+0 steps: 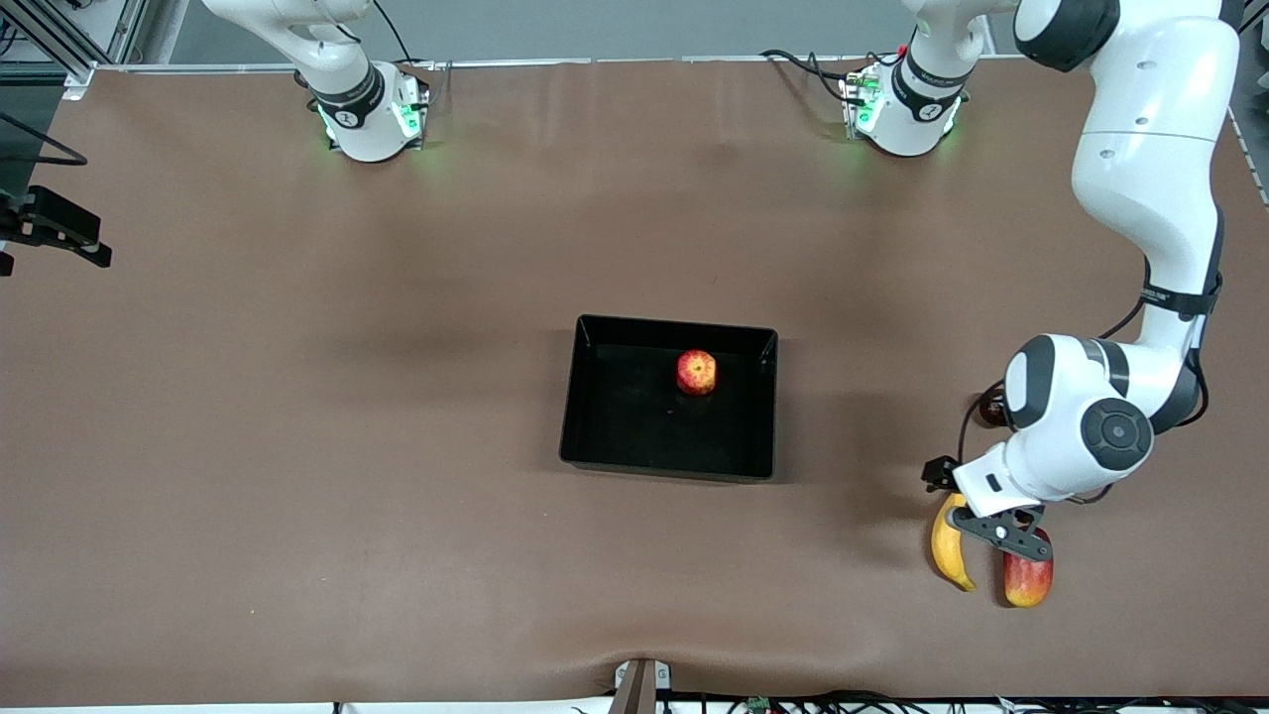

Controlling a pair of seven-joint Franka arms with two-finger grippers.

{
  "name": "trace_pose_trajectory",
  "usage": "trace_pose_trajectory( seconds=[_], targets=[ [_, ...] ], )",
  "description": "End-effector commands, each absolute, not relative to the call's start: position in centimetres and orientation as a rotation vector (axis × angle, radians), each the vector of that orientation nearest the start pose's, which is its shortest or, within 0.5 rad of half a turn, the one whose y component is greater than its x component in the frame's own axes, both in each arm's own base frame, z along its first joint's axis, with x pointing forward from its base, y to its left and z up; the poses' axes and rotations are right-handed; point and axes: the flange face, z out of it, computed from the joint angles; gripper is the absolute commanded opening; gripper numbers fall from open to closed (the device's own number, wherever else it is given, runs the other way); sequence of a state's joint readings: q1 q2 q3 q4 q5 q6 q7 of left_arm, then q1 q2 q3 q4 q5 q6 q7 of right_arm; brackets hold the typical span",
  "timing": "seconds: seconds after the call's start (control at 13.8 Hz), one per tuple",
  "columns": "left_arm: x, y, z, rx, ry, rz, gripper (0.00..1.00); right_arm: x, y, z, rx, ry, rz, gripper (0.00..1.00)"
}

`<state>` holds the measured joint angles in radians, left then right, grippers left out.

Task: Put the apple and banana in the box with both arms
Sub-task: 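Close the left gripper around the middle of the banana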

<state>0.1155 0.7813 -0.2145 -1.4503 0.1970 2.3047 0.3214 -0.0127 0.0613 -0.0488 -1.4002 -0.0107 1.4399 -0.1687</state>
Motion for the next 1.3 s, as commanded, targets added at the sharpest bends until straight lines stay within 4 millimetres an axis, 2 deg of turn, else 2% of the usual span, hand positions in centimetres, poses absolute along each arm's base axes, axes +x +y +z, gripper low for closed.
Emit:
trace_pose_trajectory(
  seconds=[0.0,0.29,0.36,0.51,0.58,0.8,1.01,1.23],
  targets=[
    [73.7,-3.7,23.1,-2.988,0.823,-0.215,1.00,54.9,-4.0,66.1,-3.111,-0.141,0.048,1.00],
    [73.8,-3.9,21.2,-2.978,0.843,-0.265,1.00,54.7,-4.4,66.0,-3.107,-0.125,0.064,1.00],
    [73.8,-3.9,20.9,-2.980,0.839,-0.264,0.82,54.7,-4.4,66.0,-3.108,-0.123,0.061,1.00],
    [73.6,-3.9,20.3,-2.997,0.813,-0.249,0.22,54.8,-3.6,66.0,-3.105,-0.083,0.059,1.00],
    [73.6,-4.1,20.5,-2.997,0.814,-0.252,0.00,54.8,-3.5,66.1,-3.104,-0.034,0.057,1.00],
    [73.7,-4.1,21.6,-2.980,0.835,-0.266,0.00,54.8,-3.4,66.0,-3.104,-0.012,0.063,1.00],
    [73.6,-5.4,24.8,-2.984,0.849,-0.258,0.00,54.8,-3.4,66.0,-3.106,-0.012,0.063,1.00],
    [72.7,-10.8,30.3,-3.055,0.785,-0.236,0.00,54.8,-3.5,66.0,-3.104,-0.010,0.065,1.00]
  ],
)
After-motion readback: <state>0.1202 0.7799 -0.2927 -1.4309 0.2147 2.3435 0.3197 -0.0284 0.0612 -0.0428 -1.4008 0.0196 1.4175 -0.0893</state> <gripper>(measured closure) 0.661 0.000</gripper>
